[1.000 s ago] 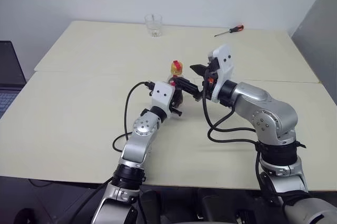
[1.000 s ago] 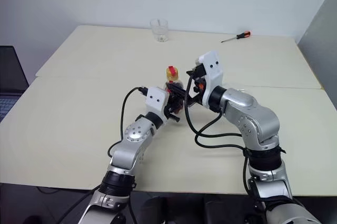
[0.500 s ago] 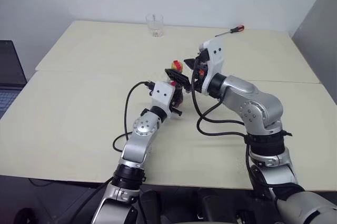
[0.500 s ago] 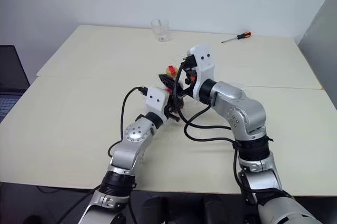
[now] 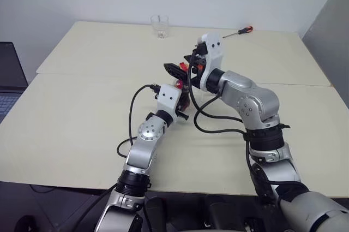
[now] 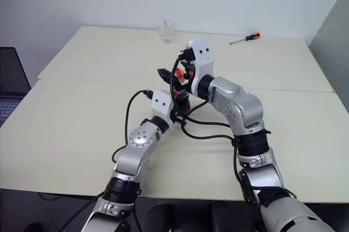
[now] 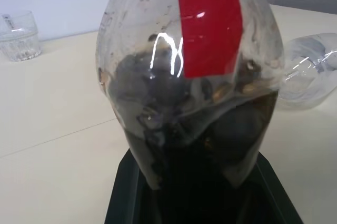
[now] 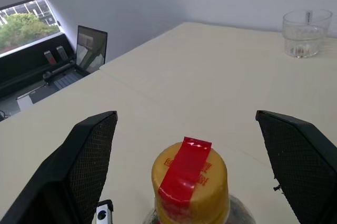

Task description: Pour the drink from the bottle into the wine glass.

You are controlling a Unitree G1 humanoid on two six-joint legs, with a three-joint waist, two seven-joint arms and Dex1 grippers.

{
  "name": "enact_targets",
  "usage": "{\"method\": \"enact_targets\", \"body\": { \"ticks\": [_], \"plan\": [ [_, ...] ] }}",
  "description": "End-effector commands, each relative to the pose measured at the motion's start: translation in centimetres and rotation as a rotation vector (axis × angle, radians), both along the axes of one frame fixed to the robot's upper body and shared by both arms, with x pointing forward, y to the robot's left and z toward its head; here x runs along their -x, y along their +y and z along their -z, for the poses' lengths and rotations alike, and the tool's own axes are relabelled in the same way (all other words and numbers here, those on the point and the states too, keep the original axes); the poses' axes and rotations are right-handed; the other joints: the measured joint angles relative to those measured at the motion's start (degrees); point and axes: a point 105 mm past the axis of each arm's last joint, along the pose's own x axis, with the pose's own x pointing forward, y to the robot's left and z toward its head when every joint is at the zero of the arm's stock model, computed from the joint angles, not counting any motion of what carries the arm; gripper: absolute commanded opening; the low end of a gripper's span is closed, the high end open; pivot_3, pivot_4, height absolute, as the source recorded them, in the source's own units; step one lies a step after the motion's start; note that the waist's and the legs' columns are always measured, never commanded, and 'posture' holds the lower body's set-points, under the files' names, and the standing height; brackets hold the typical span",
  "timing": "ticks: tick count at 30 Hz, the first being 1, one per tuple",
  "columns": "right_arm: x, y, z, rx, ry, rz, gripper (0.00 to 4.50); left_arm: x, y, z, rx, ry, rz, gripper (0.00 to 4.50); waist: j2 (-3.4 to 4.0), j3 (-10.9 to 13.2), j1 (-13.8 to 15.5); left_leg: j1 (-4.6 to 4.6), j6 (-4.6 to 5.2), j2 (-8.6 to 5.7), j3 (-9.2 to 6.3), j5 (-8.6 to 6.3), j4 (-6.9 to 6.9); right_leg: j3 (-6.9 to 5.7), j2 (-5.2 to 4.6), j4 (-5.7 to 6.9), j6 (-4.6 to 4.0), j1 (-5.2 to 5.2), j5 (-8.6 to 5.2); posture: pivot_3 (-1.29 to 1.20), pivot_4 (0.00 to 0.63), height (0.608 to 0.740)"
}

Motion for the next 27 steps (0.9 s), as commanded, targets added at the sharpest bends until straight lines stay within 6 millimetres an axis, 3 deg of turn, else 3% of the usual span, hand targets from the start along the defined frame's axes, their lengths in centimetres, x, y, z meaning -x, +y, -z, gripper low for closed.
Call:
{"method": "enact_targets", "body": {
  "ticks": [1, 15, 27],
  "plan": [
    [-0.4, -0.3, -1.5, -0.017, -0.055, 0.028, 4.50, 0.3, -0.2, -2.1, 0.023, -0.080, 0.012, 0.72, 0.00, 0.0, 0.0, 0.00, 0.00, 0.00, 0.00, 0.00, 0.00, 0.00, 0.00, 0.00, 0.00, 0.00, 0.00, 0.00, 0.150, 0.740],
    [-1.3, -1.9, -0.8, -0.002, -0.044, 0.091, 4.50, 0.4, -0.2, -2.1, 0.023, -0.078, 0.009, 0.72, 0.00, 0.0, 0.0, 0.00, 0.00, 0.01, -0.01, 0.00, 0.00, 0.00, 0.01, 0.01, 0.00, 0.00, 0.00, 0.00, 0.150, 0.740],
    [-0.9, -1.6, -1.0, -0.008, -0.048, 0.071, 4.50, 0.3, -0.2, -2.1, 0.026, -0.076, 0.012, 0.72, 0.00, 0.0, 0.0, 0.00, 0.00, 0.01, 0.00, 0.00, 0.00, 0.01, 0.01, 0.00, 0.00, 0.00, 0.00, 0.00, 0.150, 0.740]
  ]
}}
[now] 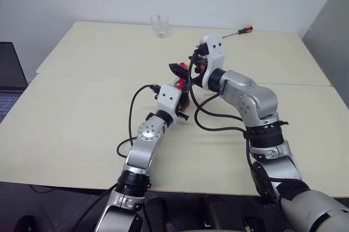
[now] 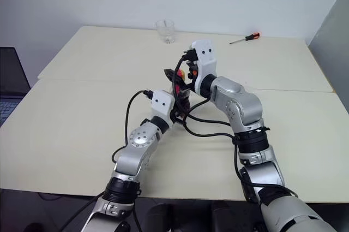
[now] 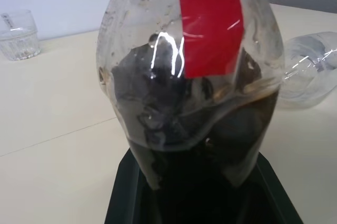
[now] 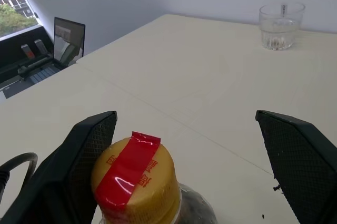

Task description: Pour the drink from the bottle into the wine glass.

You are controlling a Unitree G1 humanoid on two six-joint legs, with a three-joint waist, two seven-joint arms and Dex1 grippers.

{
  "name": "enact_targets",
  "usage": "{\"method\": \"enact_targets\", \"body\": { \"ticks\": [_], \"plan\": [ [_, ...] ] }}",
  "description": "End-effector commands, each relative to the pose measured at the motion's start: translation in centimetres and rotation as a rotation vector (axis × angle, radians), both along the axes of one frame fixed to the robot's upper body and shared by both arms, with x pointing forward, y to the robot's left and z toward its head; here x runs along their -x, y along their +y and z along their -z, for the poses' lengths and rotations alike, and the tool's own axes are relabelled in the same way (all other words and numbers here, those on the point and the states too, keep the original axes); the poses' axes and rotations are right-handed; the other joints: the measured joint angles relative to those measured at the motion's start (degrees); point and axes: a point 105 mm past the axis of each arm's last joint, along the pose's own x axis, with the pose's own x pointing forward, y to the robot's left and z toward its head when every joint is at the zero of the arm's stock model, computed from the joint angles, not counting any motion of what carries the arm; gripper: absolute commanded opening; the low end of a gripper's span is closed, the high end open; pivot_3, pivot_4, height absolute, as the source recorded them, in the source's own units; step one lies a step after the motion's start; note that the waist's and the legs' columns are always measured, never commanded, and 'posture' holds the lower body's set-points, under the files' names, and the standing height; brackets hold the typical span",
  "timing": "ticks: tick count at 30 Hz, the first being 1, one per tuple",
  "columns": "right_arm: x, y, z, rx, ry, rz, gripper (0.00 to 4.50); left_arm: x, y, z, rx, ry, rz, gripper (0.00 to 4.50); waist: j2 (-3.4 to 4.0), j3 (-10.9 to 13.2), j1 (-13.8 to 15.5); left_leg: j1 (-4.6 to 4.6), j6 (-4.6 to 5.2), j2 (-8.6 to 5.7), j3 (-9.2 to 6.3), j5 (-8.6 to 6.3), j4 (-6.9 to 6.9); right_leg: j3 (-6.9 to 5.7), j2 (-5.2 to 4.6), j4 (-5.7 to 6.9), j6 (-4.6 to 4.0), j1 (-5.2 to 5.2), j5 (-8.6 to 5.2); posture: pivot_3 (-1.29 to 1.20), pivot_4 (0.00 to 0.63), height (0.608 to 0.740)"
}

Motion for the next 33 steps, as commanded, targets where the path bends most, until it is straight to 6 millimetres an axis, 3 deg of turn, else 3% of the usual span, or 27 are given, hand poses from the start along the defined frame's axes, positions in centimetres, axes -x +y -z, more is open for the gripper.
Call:
{"method": "enact_targets", "body": {
  "ticks": [1, 33],
  "plan": [
    [0.28, -0.66, -1.88, -0.040, -0.060, 0.010, 4.50, 0.32, -0.26, -2.20, 0.027, -0.079, 0.013, 0.72, 0.00, 0.0, 0.0, 0.00, 0.00, 0.00, 0.00, 0.00, 0.00, 0.00, 0.00, 0.00, 0.00, 0.00, 0.00, 0.00, 0.150, 0.740],
    [0.42, -0.41, -2.12, -0.050, -0.060, -0.004, 4.50, 0.11, -0.32, -2.32, 0.031, -0.082, 0.009, 0.72, 0.00, 0.0, 0.0, 0.00, 0.00, 0.00, 0.00, 0.00, 0.00, 0.00, 0.00, 0.00, 0.00, 0.00, 0.00, 0.00, 0.150, 0.740]
  ]
}}
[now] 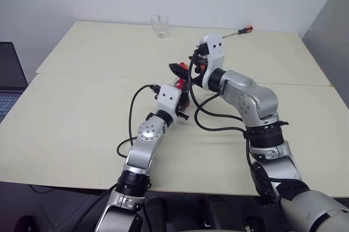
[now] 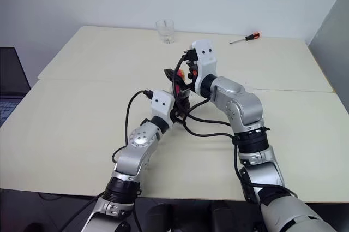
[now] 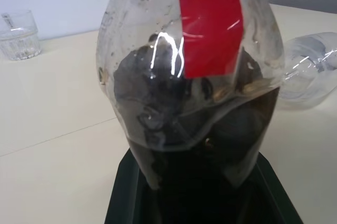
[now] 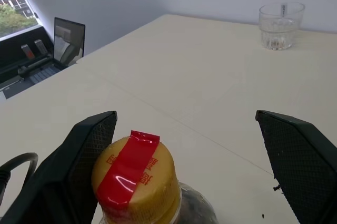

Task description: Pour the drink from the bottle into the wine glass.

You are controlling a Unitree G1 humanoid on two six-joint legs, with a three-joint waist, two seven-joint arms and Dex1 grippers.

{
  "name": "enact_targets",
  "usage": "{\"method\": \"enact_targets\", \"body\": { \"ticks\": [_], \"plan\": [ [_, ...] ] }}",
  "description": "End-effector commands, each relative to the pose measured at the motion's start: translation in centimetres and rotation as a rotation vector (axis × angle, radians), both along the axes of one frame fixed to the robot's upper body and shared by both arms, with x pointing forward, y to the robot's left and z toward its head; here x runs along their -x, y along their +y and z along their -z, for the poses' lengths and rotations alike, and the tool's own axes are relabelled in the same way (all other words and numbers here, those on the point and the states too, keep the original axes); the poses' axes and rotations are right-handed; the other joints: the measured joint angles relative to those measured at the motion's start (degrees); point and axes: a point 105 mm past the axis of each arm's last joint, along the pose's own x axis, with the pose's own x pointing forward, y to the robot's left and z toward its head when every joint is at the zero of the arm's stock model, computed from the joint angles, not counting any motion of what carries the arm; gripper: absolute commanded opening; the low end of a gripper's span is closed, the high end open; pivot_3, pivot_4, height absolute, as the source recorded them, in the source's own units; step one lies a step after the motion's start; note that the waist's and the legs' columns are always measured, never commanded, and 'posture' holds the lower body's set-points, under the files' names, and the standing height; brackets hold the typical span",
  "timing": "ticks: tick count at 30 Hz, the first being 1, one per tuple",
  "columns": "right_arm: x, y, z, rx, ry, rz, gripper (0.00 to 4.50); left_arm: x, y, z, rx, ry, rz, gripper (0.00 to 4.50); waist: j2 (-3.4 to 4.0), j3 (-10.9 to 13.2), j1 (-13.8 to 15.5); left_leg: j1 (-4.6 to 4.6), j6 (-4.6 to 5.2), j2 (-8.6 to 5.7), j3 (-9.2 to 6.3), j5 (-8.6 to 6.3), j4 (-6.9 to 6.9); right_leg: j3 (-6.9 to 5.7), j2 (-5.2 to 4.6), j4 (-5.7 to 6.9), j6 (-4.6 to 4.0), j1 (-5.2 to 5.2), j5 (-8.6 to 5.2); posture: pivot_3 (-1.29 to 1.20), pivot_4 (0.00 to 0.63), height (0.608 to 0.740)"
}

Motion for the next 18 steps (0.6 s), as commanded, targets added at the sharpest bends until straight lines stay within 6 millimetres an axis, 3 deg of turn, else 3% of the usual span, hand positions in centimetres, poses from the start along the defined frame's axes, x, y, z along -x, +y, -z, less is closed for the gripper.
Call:
{"method": "enact_targets", "body": {
  "ticks": [1, 18],
  "plan": [
    [0.35, -0.40, -2.04, -0.039, -0.064, 0.001, 4.50, 0.13, -0.30, -2.28, 0.029, -0.081, 0.010, 0.72, 0.00, 0.0, 0.0, 0.00, 0.00, 0.00, 0.00, 0.00, 0.00, 0.00, 0.00, 0.00, 0.00, 0.00, 0.00, 0.00, 0.150, 0.740],
    [0.78, -0.64, -2.12, -0.037, -0.065, -0.001, 4.50, 0.17, -0.34, -2.20, 0.029, -0.080, 0.015, 0.72, 0.00, 0.0, 0.0, 0.00, 0.00, 0.00, 0.00, 0.00, 0.00, 0.00, 0.00, 0.00, 0.00, 0.00, 0.00, 0.00, 0.150, 0.740]
  ]
}}
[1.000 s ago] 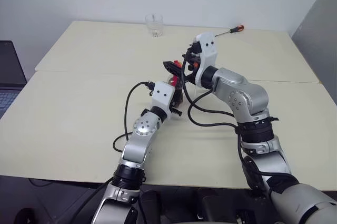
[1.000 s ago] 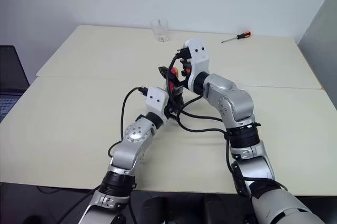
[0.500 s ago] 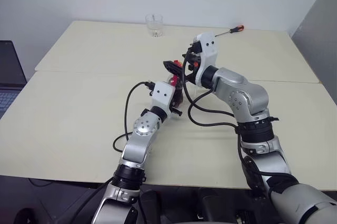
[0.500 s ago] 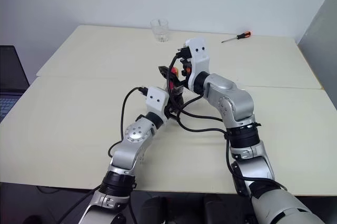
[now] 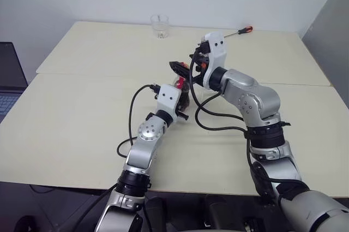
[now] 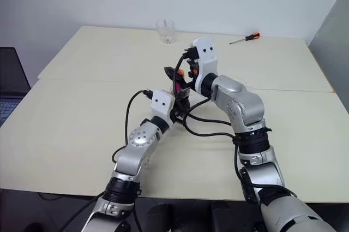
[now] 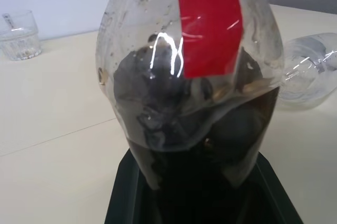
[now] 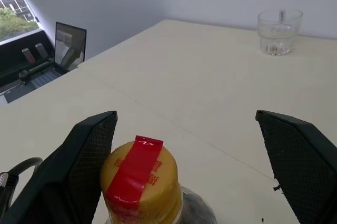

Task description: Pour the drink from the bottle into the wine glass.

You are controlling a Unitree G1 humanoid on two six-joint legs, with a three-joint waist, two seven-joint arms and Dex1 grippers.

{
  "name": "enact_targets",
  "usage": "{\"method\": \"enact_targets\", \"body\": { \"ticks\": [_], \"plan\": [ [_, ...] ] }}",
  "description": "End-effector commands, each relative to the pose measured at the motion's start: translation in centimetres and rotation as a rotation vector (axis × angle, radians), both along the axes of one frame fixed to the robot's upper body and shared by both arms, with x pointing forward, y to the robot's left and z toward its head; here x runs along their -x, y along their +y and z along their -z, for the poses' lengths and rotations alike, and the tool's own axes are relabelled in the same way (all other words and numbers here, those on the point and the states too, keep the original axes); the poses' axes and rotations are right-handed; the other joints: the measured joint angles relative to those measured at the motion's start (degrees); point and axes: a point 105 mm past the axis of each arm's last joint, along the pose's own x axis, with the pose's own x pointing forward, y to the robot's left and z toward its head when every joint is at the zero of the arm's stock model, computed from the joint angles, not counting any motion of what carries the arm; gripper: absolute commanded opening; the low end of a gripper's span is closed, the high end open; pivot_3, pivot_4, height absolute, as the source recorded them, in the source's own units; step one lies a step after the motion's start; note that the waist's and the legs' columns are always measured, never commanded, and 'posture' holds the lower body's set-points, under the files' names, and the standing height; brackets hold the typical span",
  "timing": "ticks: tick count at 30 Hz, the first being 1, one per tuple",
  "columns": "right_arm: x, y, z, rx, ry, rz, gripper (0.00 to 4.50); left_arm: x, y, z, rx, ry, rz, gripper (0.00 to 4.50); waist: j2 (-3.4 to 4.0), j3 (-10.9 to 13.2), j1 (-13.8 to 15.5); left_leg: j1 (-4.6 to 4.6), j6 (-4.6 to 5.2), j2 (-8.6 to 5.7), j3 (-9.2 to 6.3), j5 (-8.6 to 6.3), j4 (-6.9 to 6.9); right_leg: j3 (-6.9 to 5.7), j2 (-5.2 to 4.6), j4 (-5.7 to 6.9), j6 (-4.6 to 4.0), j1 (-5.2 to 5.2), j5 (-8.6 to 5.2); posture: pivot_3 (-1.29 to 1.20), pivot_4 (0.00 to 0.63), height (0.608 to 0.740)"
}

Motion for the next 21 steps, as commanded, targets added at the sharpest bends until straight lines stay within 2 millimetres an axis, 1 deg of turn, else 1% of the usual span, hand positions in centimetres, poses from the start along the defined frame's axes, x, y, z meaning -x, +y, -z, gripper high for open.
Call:
{"method": "enact_targets", "body": {
  "ticks": [1, 12, 19, 21],
  "plan": [
    [0.6, -0.5, -1.5, -0.028, -0.053, -0.002, 4.50, 0.2, -0.3, -2.2, 0.028, -0.080, 0.015, 0.72, 0.00, 0.0, 0.0, 0.00, 0.00, 0.00, 0.00, 0.00, 0.00, 0.00, 0.00, 0.00, 0.00, 0.00, 0.00, 0.00, 0.150, 0.740],
    [1.1, -1.5, -0.4, -0.020, -0.024, 0.017, 4.50, 0.3, -0.3, -2.2, 0.028, -0.080, 0.019, 0.72, 0.00, 0.0, 0.0, 0.00, 0.00, 0.00, -0.01, 0.00, 0.00, 0.00, 0.00, 0.00, 0.00, 0.00, 0.00, 0.00, 0.150, 0.740],
    [1.5, -1.6, -0.6, -0.024, -0.030, 0.011, 4.50, 0.3, -0.4, -2.2, 0.026, -0.080, 0.020, 0.72, 0.00, 0.0, 0.0, 0.00, 0.00, 0.00, -0.01, 0.00, 0.00, 0.01, 0.00, 0.00, 0.00, 0.00, 0.00, 0.00, 0.150, 0.740],
    [1.5, -1.6, -0.7, -0.025, -0.033, 0.007, 4.12, 0.3, -0.4, -2.2, 0.026, -0.079, 0.021, 0.72, 0.00, 0.0, 0.0, 0.00, 0.00, 0.00, -0.01, 0.00, 0.00, 0.00, 0.00, 0.01, 0.00, 0.00, 0.00, 0.00, 0.150, 0.740]
  ]
}}
